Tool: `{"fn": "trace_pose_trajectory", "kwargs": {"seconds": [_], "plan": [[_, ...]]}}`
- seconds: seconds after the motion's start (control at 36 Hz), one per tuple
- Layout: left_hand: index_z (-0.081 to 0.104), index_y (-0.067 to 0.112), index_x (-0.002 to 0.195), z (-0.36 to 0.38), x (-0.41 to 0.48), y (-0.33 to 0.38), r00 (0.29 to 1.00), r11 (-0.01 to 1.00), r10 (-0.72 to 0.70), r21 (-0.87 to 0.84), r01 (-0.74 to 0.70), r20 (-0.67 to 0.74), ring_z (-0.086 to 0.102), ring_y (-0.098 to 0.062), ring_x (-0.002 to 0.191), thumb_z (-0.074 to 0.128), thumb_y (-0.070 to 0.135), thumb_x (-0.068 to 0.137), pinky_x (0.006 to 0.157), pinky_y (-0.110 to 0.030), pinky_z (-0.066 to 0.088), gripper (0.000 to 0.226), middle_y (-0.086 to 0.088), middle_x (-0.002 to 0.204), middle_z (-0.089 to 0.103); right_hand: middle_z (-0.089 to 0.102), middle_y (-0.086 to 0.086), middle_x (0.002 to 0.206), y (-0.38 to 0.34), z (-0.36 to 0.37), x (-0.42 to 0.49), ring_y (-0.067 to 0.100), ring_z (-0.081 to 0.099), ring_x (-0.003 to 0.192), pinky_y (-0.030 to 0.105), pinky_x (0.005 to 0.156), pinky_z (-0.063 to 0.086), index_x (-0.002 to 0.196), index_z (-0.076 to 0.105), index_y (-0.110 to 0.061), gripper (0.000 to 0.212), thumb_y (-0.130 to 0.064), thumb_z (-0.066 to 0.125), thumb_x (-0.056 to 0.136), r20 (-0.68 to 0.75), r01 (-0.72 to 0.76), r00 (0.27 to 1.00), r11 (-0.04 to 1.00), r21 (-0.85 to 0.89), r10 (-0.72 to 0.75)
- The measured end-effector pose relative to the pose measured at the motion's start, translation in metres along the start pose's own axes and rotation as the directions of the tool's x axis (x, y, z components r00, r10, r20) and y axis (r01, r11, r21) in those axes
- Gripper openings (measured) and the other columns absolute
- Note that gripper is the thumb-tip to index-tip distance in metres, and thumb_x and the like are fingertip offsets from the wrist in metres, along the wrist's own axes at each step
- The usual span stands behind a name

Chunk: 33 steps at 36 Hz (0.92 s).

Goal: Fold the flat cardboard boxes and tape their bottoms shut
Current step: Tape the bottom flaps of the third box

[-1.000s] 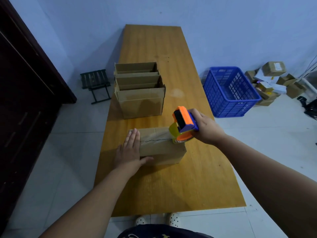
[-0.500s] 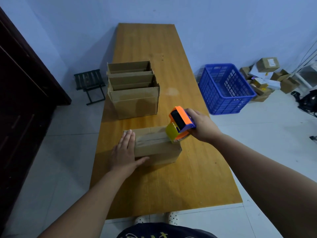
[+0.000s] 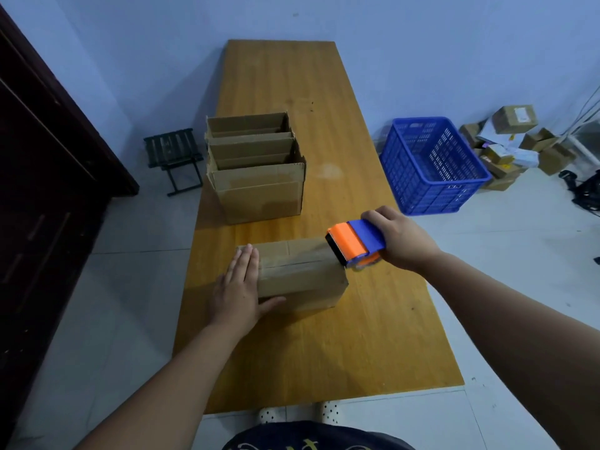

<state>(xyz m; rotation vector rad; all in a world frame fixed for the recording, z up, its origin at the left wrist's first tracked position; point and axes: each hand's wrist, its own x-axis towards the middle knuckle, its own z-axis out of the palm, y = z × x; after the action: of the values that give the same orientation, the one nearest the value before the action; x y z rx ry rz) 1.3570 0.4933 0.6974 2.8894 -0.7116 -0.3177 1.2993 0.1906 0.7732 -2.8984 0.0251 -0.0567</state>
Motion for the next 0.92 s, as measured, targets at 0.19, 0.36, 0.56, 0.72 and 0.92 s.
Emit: {"fn": "trace_pose_trajectory", "kwargs": {"seconds": [0.19, 0.36, 0.56, 0.72, 0.92], "plan": [[-0.009, 0.015, 0.152, 0.000, 0.000, 0.001, 1.000, 1.000, 0.007, -0.001, -0.007, -0.005, -0.010, -0.018, 0.147, 0.028, 0.079, 0.070, 0.118, -0.040, 0.009, 0.111, -0.001, 0.161, -0.011, 0.047, 0.008, 0.126, 0.003, 0.008, -0.003, 0.026, 0.054, 0.105, 0.034, 0.082, 0.046, 0.133, 0.043, -0.018, 0.056, -0.018, 0.071, 0.084, 0.043, -0.075, 0.996, 0.994, 0.073, 0.073], [-0.015, 0.015, 0.151, -0.003, 0.000, 0.003, 1.000, 0.998, -0.009, 0.055, 0.008, 0.015, -0.012, -0.018, 0.147, 0.033, 0.078, 0.076, 0.118, -0.038, 0.011, 0.109, 0.000, 0.160, -0.016, 0.047, 0.007, 0.126, 0.008, 0.015, -0.006, 0.025, 0.054, 0.103, 0.032, 0.079, 0.045, 0.132, 0.044, -0.017, 0.055, -0.018, 0.071, 0.084, 0.026, -0.069, 0.997, 0.995, 0.072, 0.067], [-0.018, 0.017, 0.150, -0.006, -0.002, 0.006, 0.999, 0.999, -0.031, 0.022, 0.031, 0.034, -0.013, -0.016, 0.147, 0.041, 0.076, 0.077, 0.117, -0.038, 0.016, 0.111, 0.002, 0.159, -0.019, 0.046, 0.008, 0.125, 0.015, 0.025, -0.018, 0.022, 0.051, 0.102, 0.028, 0.079, 0.039, 0.131, 0.044, -0.015, 0.052, -0.013, 0.070, 0.085, 0.025, -0.131, 0.991, 0.983, 0.129, 0.129], [-0.015, 0.016, 0.151, -0.004, -0.001, 0.005, 0.999, 1.000, -0.026, 0.001, 0.026, 0.025, -0.011, -0.017, 0.147, 0.044, 0.075, 0.077, 0.117, -0.037, 0.013, 0.111, 0.001, 0.160, -0.017, 0.046, 0.010, 0.127, 0.026, 0.024, -0.020, 0.019, 0.049, 0.101, 0.031, 0.081, 0.040, 0.131, 0.044, -0.012, 0.054, -0.009, 0.071, 0.084, -0.016, -0.141, 0.989, 0.980, 0.143, 0.145], [-0.017, 0.016, 0.150, -0.004, 0.000, 0.007, 0.999, 0.999, -0.029, 0.025, 0.028, 0.032, -0.012, -0.017, 0.147, 0.043, 0.074, 0.079, 0.117, -0.034, 0.011, 0.109, 0.001, 0.159, -0.018, 0.047, 0.011, 0.124, 0.049, 0.017, -0.028, 0.022, 0.049, 0.099, 0.035, 0.079, 0.042, 0.131, 0.044, -0.012, 0.057, -0.009, 0.073, 0.082, 0.001, -0.168, 0.986, 0.978, 0.126, 0.169]]}}
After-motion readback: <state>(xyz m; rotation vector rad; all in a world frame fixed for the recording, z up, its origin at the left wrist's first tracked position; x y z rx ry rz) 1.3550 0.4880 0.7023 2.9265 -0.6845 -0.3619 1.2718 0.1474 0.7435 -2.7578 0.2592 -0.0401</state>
